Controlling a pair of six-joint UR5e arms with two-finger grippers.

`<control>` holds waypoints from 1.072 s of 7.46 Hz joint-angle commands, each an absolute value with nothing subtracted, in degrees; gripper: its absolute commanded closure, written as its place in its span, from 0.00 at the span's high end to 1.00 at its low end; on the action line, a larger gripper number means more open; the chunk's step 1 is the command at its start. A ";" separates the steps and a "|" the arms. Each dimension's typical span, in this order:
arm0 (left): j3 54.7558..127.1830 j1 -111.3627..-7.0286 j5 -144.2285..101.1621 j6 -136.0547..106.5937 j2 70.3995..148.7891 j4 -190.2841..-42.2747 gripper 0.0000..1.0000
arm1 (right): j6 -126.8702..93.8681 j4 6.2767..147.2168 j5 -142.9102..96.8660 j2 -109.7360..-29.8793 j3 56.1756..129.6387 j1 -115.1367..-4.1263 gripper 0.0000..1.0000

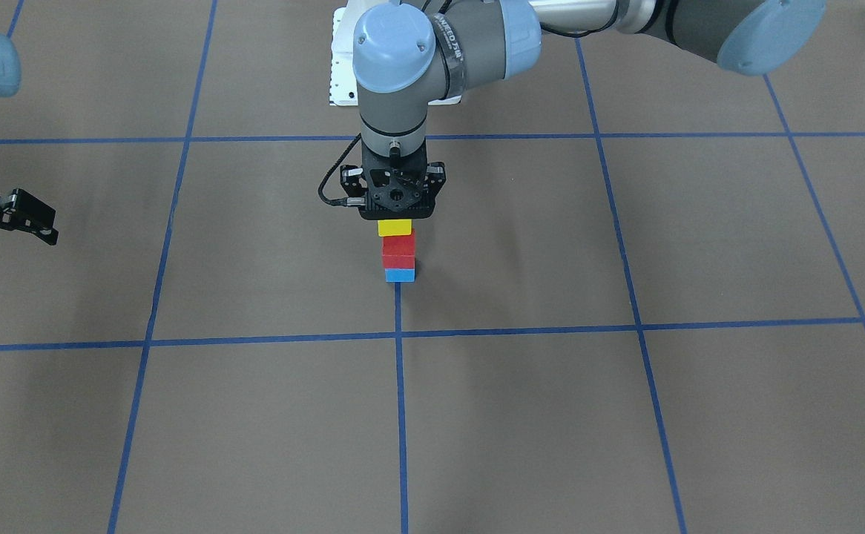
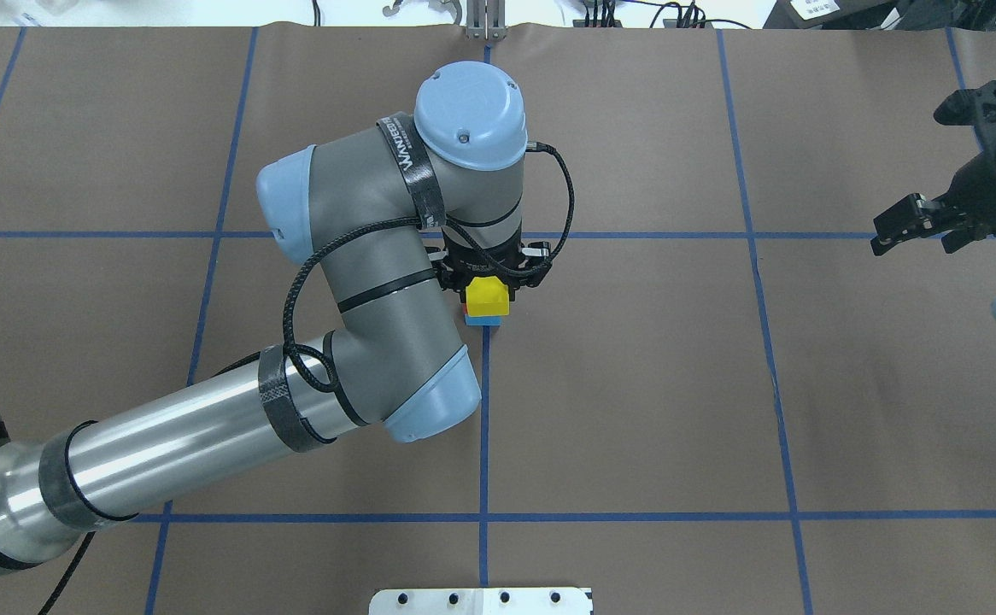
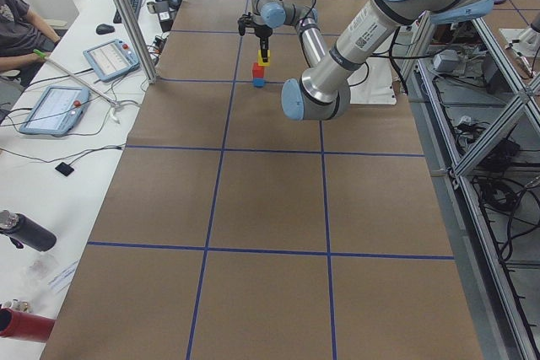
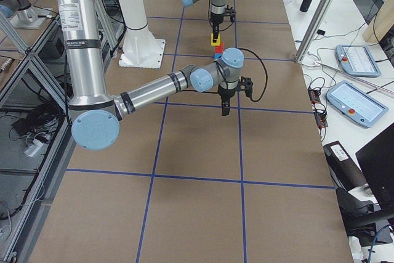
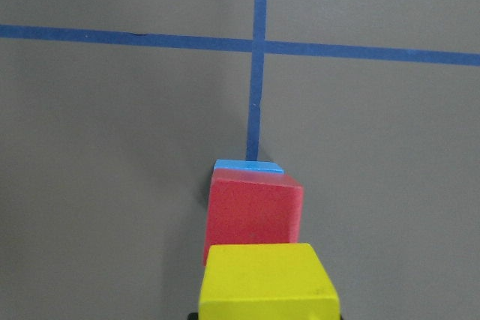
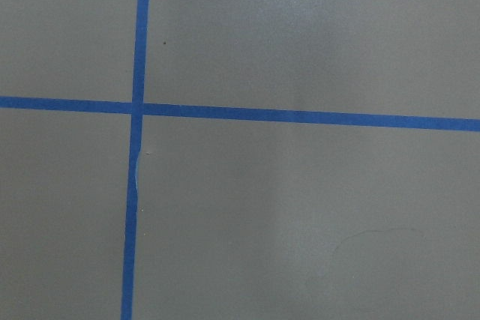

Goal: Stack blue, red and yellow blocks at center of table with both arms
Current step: 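Carry the yellow cube with the left gripper above the red cube, then lower the yellow cube onto the red cube and open the left gripper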

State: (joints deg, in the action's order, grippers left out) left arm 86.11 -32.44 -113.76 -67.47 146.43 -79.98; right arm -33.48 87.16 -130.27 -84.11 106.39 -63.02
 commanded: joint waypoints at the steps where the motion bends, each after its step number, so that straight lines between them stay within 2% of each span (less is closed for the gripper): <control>1: 85.87 -32.87 -113.64 -65.75 146.60 -79.98 0.00 | -33.49 87.10 -130.25 -84.11 106.26 -63.02 1.00; 8: 83.23 -34.10 -113.64 -65.74 147.22 -81.56 0.00 | -33.57 87.10 -130.25 -84.11 106.26 -63.02 1.00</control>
